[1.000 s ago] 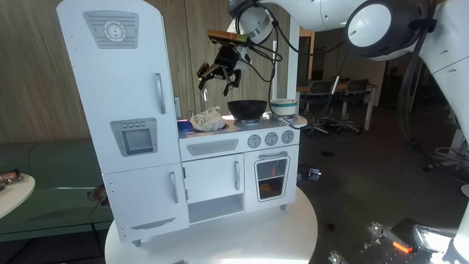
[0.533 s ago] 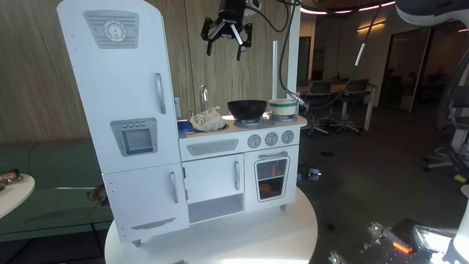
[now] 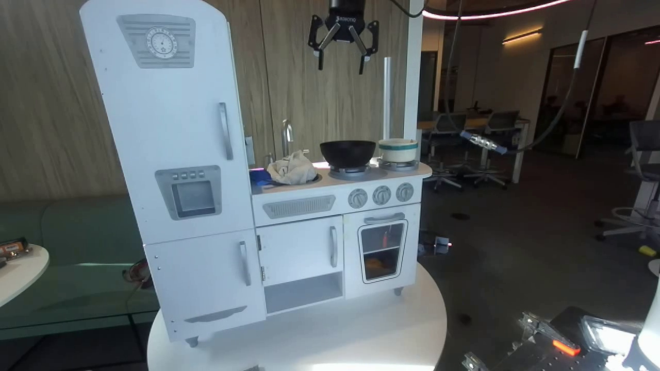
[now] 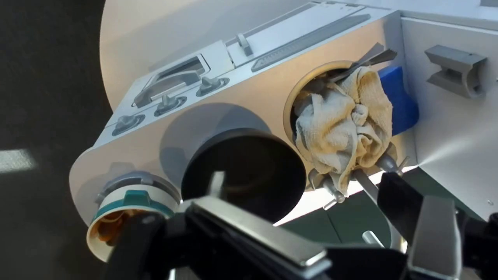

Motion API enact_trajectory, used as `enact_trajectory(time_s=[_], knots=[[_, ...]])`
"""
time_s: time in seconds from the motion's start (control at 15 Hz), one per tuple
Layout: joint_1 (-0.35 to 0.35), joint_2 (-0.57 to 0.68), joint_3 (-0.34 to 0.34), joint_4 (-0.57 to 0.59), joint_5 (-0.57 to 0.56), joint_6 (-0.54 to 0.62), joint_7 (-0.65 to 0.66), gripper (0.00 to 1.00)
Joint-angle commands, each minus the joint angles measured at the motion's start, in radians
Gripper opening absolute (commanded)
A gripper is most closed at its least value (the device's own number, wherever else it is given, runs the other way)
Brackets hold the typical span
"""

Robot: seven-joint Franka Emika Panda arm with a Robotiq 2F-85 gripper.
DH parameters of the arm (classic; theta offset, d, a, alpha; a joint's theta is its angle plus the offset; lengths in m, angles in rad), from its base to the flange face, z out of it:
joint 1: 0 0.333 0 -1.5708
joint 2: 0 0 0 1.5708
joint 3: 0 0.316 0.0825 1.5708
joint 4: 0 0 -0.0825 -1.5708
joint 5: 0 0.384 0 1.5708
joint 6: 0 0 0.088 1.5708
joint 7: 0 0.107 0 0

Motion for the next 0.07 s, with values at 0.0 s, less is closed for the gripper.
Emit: enact_trajectory(time_s=[0.0], knots=[[-0.013, -0.128, -0.013, -0.253, -0.099, 0.27, 0.025, 1.0]])
